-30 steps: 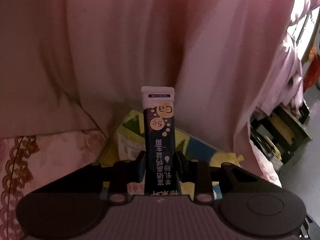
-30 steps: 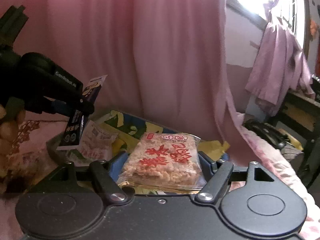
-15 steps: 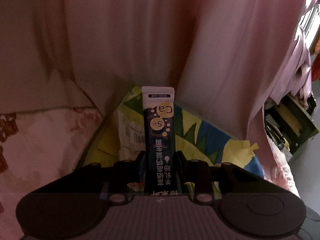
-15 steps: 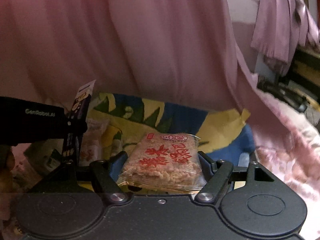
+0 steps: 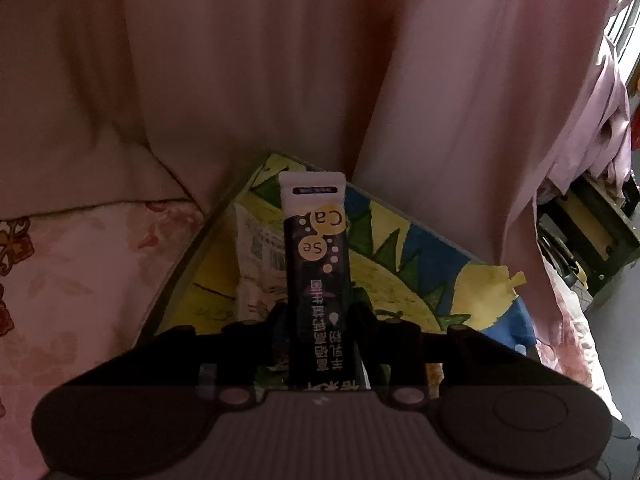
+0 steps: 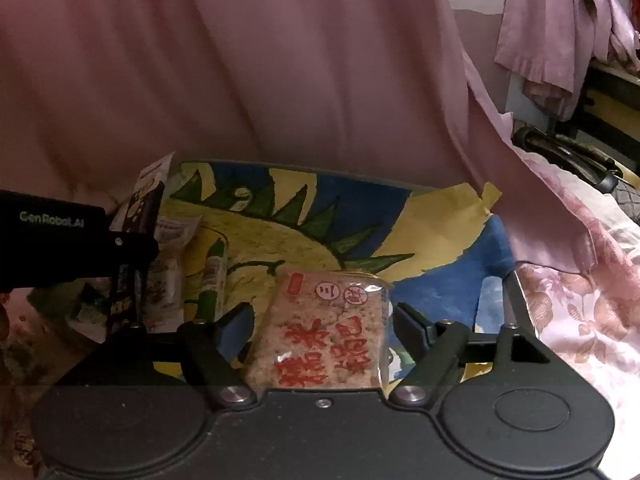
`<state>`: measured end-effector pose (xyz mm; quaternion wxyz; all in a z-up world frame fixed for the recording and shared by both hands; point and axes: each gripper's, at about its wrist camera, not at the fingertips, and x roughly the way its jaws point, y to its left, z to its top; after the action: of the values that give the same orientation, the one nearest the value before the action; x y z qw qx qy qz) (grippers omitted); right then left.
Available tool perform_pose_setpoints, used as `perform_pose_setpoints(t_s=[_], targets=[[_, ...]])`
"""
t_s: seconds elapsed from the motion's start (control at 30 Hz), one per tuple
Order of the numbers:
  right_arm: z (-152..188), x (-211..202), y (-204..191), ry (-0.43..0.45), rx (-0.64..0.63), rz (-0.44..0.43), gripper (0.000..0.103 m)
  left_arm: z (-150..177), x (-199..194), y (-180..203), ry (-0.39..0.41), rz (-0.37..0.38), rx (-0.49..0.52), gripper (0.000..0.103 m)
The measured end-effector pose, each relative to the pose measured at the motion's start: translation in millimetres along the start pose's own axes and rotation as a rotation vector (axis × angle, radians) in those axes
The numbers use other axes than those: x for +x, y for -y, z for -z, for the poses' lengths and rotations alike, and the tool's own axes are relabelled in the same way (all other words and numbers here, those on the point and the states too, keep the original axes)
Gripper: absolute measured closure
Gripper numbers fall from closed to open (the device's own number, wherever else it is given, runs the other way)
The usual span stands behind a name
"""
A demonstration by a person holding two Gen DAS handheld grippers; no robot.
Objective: Organize snacks
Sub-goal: 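Carry the stick pack and rice-cracker block into the tray and open both tools, then raise both open tools away from the tray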
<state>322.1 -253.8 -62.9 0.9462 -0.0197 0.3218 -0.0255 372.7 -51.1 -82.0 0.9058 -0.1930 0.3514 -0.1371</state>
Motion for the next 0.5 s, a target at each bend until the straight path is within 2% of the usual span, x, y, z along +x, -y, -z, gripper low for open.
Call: perform_pose_setpoints(t_s=[0.07, 0.1, 0.3, 0.4, 0.5], targets=[[-1, -2, 2, 0.002, 0.012, -0.001, 0.017, 0, -3, 1, 0.002, -0.007, 0.014, 0.061], [-1, -4, 2, 0.005, 0.013, -0.001, 0.016, -1, -5, 3, 0.003, -0.007, 0.022, 0.053], [-2, -32, 4, 0.05, 0.019, 0.01, 0.008, -3, -26, 14, 0.032, -0.011, 0.055, 0.034], [-5, -57, 8, 0.101, 0.027, 0.008, 0.005, -2, -44, 22, 0.072, -0.024, 0.089, 0.022], [-8, -85, 10, 0.164, 0.007, 0.017, 0.001, -2, -66, 32, 0.104, -0.031, 0.118, 0.016]])
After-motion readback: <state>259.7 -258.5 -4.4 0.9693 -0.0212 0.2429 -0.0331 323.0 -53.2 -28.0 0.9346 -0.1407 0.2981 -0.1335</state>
